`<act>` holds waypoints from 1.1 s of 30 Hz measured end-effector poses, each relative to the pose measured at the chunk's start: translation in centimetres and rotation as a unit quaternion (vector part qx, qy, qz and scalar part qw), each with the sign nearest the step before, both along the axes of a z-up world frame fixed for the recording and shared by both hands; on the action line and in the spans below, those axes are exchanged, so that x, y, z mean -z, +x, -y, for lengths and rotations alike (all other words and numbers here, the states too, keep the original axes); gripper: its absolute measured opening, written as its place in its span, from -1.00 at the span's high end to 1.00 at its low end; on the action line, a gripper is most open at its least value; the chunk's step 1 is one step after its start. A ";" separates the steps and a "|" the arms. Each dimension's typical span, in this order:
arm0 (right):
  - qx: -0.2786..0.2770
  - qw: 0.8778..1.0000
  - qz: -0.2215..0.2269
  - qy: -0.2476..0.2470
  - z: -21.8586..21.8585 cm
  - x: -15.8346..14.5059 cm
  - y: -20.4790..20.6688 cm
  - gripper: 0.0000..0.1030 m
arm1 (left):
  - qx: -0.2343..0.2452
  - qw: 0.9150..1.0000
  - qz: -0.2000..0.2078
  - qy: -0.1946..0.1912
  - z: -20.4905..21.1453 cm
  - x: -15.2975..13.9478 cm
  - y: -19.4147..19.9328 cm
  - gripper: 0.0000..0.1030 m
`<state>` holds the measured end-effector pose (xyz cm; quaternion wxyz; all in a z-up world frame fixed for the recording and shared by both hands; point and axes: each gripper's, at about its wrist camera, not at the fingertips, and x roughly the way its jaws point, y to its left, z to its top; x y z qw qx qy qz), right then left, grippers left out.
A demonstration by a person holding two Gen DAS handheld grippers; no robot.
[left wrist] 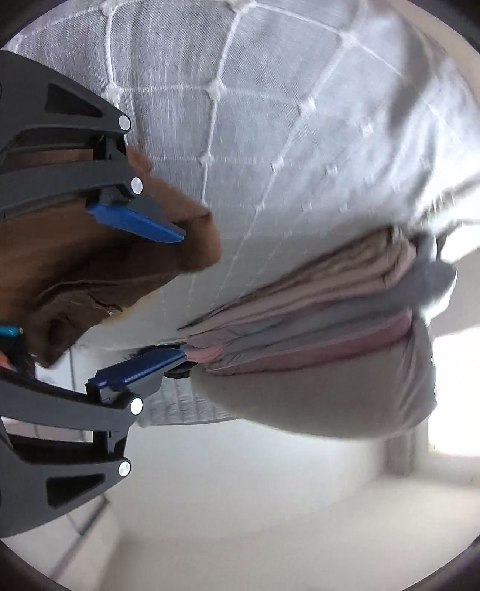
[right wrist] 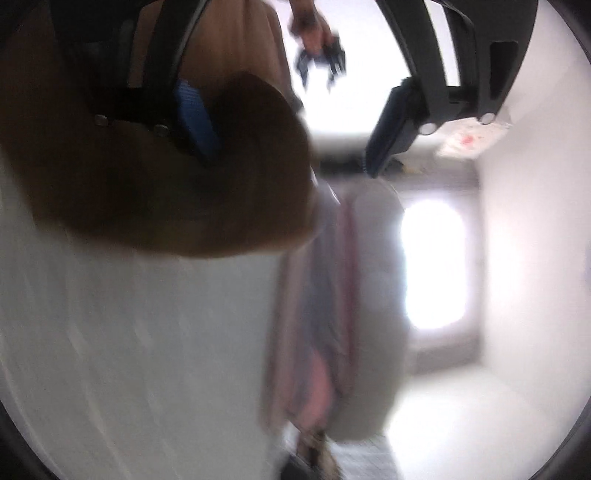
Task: Fold large clothes
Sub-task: 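Lower the hem onto the jacket and open the left gripper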
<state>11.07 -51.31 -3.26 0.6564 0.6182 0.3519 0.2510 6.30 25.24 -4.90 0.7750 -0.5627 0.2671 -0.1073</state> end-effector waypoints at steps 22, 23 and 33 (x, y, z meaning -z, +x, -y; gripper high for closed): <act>-0.249 0.940 0.087 -0.216 -25.7 3.3 8.7 -0.61 | 0.108 0.974 -0.054 0.190 6.5 3.0 2.9 -0.32; -0.248 0.941 0.085 -0.214 -26.0 3.3 8.9 -0.61 | 0.101 0.974 -0.058 0.195 6.3 3.3 3.0 -0.32; -0.229 0.919 0.163 -0.277 -26.1 -0.2 3.1 -0.64 | 0.068 0.966 -0.011 0.250 5.9 0.8 0.5 -0.32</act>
